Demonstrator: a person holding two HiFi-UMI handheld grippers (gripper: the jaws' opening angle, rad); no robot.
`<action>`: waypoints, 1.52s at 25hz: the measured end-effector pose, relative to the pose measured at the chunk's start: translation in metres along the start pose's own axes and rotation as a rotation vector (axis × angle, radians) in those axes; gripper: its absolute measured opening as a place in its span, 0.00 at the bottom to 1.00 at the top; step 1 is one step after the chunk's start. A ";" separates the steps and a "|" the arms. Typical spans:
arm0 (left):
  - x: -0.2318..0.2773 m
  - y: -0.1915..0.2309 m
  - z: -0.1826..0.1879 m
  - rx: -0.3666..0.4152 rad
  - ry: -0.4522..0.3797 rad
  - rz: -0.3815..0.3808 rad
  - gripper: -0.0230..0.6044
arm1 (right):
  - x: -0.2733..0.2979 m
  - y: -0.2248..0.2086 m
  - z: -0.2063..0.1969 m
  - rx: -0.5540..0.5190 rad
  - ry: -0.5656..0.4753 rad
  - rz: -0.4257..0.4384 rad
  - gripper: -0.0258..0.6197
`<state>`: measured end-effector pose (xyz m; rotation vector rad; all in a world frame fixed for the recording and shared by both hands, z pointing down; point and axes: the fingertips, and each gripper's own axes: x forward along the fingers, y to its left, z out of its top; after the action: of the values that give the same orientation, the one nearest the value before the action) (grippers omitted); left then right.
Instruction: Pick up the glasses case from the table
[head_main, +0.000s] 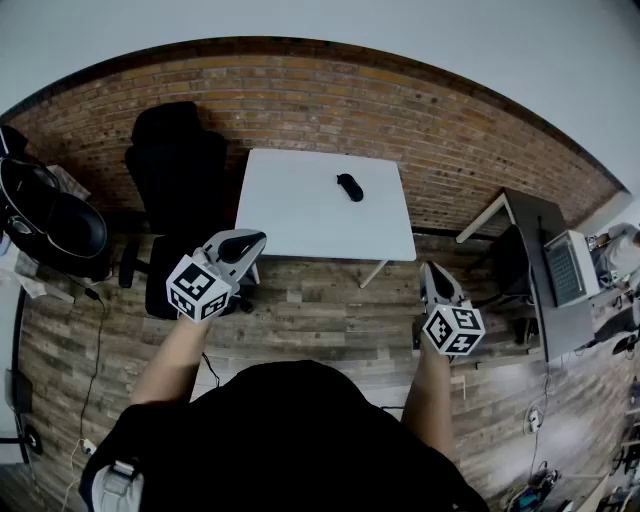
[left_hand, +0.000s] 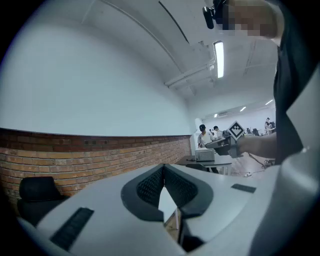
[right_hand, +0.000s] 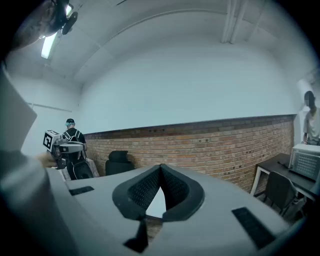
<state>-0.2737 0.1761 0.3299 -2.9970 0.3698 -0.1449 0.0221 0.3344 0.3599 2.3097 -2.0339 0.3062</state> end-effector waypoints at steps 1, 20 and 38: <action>-0.004 0.002 -0.001 0.002 -0.002 0.002 0.05 | 0.000 0.003 0.000 -0.003 -0.002 -0.004 0.06; -0.012 0.014 -0.020 -0.017 0.023 -0.053 0.05 | 0.003 0.033 0.000 0.009 -0.009 -0.011 0.06; 0.015 0.038 -0.038 -0.033 0.065 -0.037 0.05 | 0.058 0.021 -0.007 0.011 0.026 0.050 0.06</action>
<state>-0.2723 0.1321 0.3641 -3.0383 0.3261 -0.2432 0.0071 0.2765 0.3755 2.2513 -2.0855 0.3491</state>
